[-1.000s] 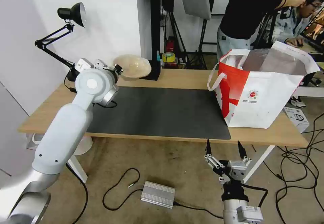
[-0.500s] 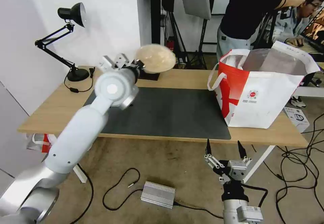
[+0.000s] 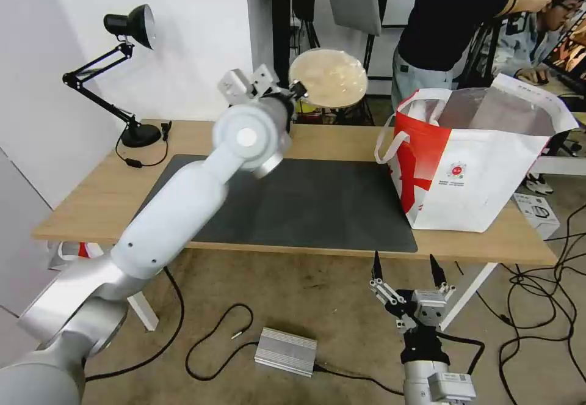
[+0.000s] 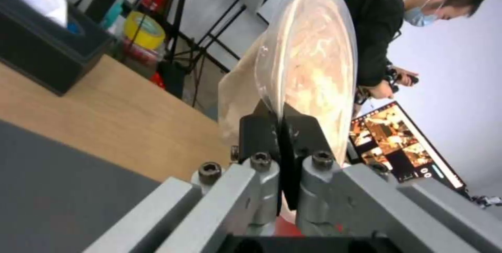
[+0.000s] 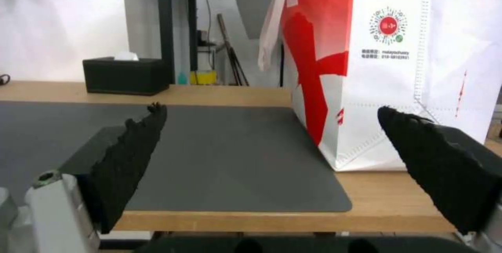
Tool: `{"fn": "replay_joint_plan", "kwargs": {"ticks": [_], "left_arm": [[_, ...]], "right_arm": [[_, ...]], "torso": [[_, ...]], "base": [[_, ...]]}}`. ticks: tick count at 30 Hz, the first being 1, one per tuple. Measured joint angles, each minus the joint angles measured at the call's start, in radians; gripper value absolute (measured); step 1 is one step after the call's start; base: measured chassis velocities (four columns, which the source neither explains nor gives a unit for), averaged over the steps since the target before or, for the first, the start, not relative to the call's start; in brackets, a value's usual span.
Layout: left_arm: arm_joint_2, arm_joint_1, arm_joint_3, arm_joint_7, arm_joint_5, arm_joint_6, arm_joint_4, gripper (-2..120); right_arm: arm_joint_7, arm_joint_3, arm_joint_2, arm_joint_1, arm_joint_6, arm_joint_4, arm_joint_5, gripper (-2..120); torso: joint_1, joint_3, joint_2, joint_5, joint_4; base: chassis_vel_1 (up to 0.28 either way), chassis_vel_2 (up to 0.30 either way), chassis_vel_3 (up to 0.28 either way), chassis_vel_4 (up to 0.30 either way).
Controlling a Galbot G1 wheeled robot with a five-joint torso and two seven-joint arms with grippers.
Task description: Pick up the trash from the table and place it into the takeout bag.
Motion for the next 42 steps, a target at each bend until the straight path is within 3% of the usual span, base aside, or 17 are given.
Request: {"fn": "replay_joint_plan", "kwargs": {"ticks": [12,24,34,42], "left_arm": [[-0.038,-0.088,0.046,0.021,0.002,-0.024,0.056,0],[-0.133,-0.164,0.120,0.062,0.017,-0.040,0.122,0],[-0.221,-0.229,0.234,0.104,0.040,-0.055,0.256,0],[-0.271,-0.235,0.279,0.125,0.052,-0.062,0.314,0]], "right_arm": [[0.000,0.000,0.000,0.000,0.000,0.000,0.000,100],[0.000,0.000,0.000,0.000,0.000,0.000,0.000,100],[0.000,0.000,0.000,0.000,0.000,0.000,0.000,100],[0.000,0.000,0.000,0.000,0.000,0.000,0.000,100]], "torso": [[0.000,0.000,0.000,-0.0001,0.0002],[0.000,0.000,0.000,0.0000,0.0001],[0.000,0.000,0.000,0.0001,0.0000],[0.000,0.000,0.000,0.0000,0.0001]], "base": [[0.000,0.000,0.000,0.000],[0.000,0.000,0.000,0.000],[0.000,0.000,0.000,0.000],[0.000,0.000,0.000,0.000]]}}
